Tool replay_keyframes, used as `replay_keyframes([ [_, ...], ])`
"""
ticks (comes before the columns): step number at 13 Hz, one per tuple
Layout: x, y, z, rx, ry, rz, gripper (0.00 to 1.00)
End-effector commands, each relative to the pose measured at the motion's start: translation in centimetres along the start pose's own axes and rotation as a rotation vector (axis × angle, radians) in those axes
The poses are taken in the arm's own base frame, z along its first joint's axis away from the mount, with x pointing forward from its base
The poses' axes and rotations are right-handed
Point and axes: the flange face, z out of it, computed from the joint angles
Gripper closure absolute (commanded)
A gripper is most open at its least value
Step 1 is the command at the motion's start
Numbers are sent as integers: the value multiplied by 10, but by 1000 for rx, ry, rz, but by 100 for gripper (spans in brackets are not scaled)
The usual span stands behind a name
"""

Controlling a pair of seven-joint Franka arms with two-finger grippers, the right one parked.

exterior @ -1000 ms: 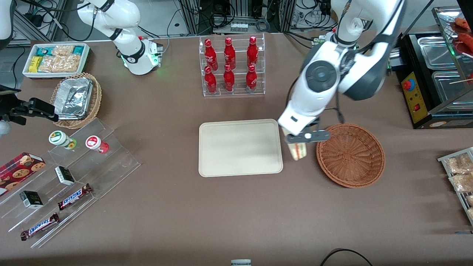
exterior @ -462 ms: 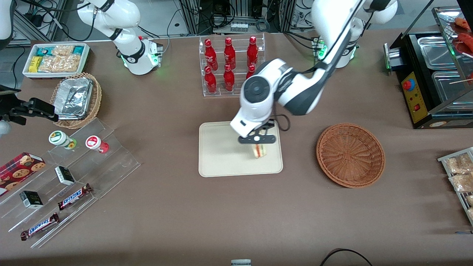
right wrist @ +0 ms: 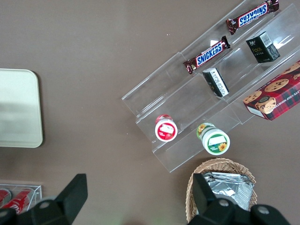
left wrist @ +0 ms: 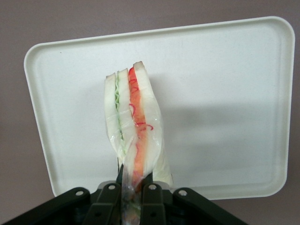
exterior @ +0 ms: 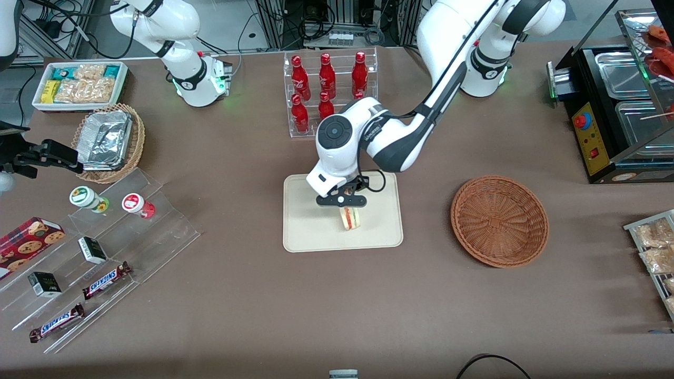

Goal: Place sandwich from basket to tray
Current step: 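Lower the sandwich onto the tray and open the left gripper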

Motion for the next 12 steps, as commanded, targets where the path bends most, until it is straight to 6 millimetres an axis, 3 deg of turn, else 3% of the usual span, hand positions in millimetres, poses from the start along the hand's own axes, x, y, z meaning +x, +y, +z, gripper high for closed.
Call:
replay_keyframes([
  [1,0,18,17,1,60,23,100],
  [3,-8,27,39,3,56,43,100],
  [7,-19,32,60,28,37,67,100],
  [8,-19,32,60,28,35,71,55],
  [9,-19,32,60,29,34,77,1],
  [12,-14,27,44,28,40,54,0],
])
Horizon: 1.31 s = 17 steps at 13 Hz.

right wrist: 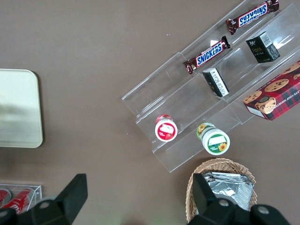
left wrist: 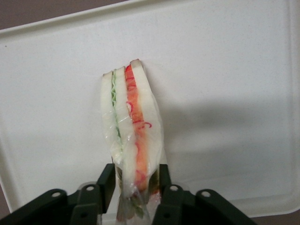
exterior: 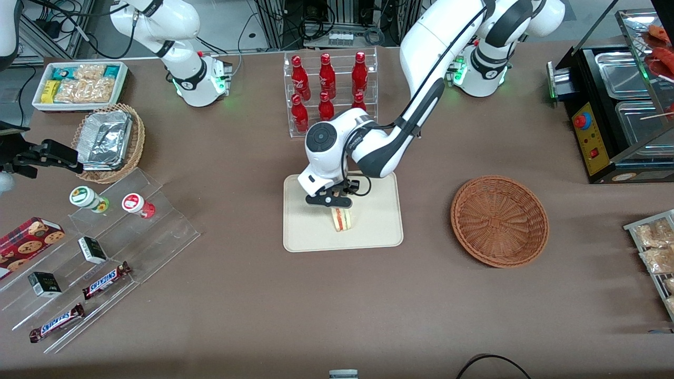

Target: Place sandwich from basket to tray

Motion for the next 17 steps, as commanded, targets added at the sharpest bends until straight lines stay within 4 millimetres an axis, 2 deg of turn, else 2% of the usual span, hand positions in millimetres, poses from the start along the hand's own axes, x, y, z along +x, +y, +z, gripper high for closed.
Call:
replay_keyframes([
  [1,4,-7,-30,23,15,-24,0],
  [2,3,-12,-44,37,1,-40,0],
  [5,15,-48,-121,40,14,-134,0],
  [7,31,-94,-175,-11,8,-216,0],
  [9,29,-134,-221,5,-9,-266,0],
  [10,33,-167,-243,11,-13,-309,0],
  [11,31,-182,-258,23,-15,-326,0],
  [14,20,-200,-281,60,-18,-339,0],
  [17,22,-255,-309,57,-30,-327,0],
])
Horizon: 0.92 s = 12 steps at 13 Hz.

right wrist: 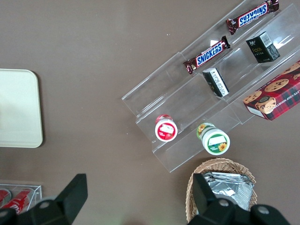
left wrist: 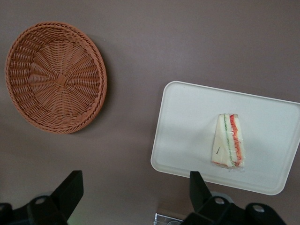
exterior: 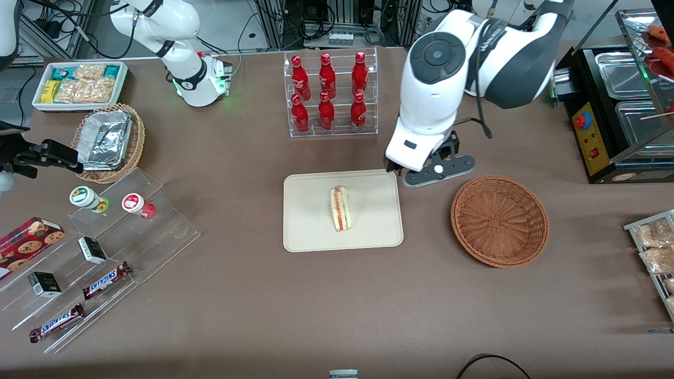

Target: Place sandwich from basket to tray

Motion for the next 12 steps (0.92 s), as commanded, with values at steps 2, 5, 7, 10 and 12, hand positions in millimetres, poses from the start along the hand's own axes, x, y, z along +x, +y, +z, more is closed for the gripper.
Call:
replay_keyframes([
  [2,16,-76,-34,9,-26,52,0],
  [5,34,-129,-47,15,-49,107,0],
  [7,39,-169,-60,9,-74,143,0],
  [10,43,-222,-67,-17,-102,225,0],
  [12,35,-245,-71,-18,-99,241,0],
])
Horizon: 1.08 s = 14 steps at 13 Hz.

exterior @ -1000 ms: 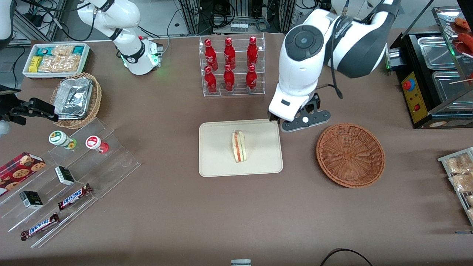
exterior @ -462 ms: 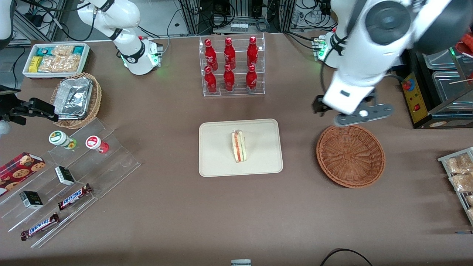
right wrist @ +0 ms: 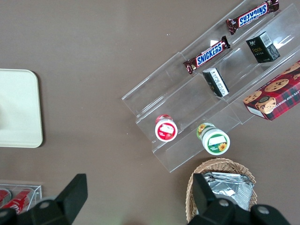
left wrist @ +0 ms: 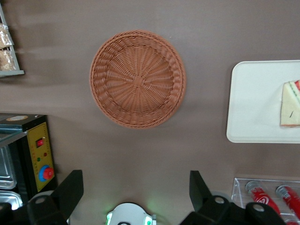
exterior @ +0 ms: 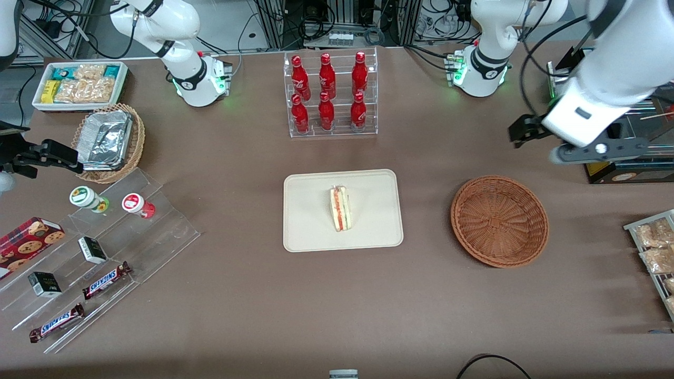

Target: Place sandwich from basket to tray

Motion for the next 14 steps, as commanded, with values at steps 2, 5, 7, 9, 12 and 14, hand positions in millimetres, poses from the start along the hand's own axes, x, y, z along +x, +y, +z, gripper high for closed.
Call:
replay_keyframes([
  [2,-28,-27,6,-8,-14,52,0],
  [5,-27,-44,5,-14,-13,64,0],
  [7,-31,-58,5,-39,-15,90,0],
  [9,-29,-71,4,-55,-11,68,0],
  [12,-26,-70,3,-68,-6,68,0],
  [14,-24,-76,-6,-70,13,57,0],
])
